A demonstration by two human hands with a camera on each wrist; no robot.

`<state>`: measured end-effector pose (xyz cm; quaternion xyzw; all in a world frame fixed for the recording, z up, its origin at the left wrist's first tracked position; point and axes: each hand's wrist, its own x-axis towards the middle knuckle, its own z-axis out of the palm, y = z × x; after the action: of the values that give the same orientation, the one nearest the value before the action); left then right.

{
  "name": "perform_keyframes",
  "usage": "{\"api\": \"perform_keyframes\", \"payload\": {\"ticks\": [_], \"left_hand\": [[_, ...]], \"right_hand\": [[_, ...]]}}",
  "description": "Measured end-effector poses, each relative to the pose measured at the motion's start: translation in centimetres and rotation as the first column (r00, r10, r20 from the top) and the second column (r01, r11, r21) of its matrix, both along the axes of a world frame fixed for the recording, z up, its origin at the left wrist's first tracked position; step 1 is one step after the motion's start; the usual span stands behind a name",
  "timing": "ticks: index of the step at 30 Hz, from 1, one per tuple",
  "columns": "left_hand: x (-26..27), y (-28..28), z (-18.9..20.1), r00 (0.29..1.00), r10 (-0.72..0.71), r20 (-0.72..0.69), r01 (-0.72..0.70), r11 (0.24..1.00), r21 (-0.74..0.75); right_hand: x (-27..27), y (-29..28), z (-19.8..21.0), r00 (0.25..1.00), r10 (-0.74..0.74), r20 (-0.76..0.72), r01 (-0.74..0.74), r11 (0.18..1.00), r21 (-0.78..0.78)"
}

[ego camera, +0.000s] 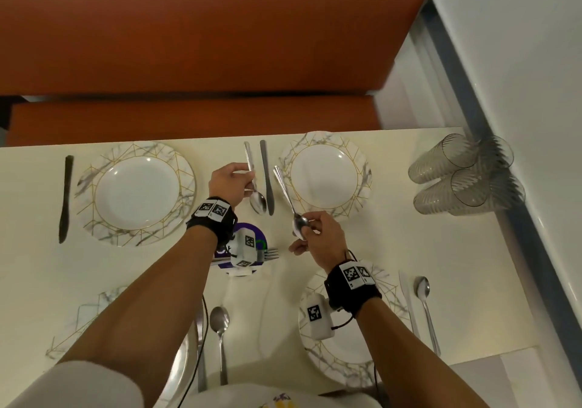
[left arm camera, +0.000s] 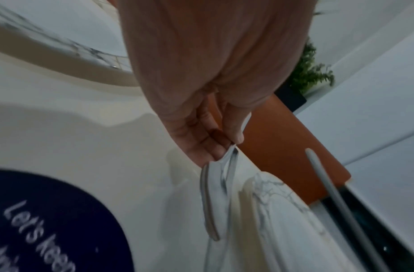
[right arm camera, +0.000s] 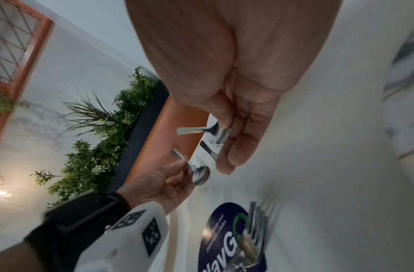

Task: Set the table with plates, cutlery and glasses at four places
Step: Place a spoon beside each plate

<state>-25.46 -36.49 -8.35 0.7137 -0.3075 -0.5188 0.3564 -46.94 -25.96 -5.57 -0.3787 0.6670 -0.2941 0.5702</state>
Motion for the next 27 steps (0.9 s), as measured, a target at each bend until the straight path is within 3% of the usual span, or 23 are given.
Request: {"api": "perform_keyframes", "payload": {"ticks": [6,27], "left_hand": [[0.9,-2.1,-1.8,0.965,-0.114,0.235,0.098,0.992,0.078],[-0.1,-2.7,-2.5,0.926,-0.055,0.374,0.056,0.998,0.008]], "right_hand": [[-0.9,0.7,-0.2,0.999,-0.042,-0.011,0.042,0.999,0.021],[-1.4,1.4,-0.8,0.998,-0.029,-0.064,0.031,0.999,0.032]]}}
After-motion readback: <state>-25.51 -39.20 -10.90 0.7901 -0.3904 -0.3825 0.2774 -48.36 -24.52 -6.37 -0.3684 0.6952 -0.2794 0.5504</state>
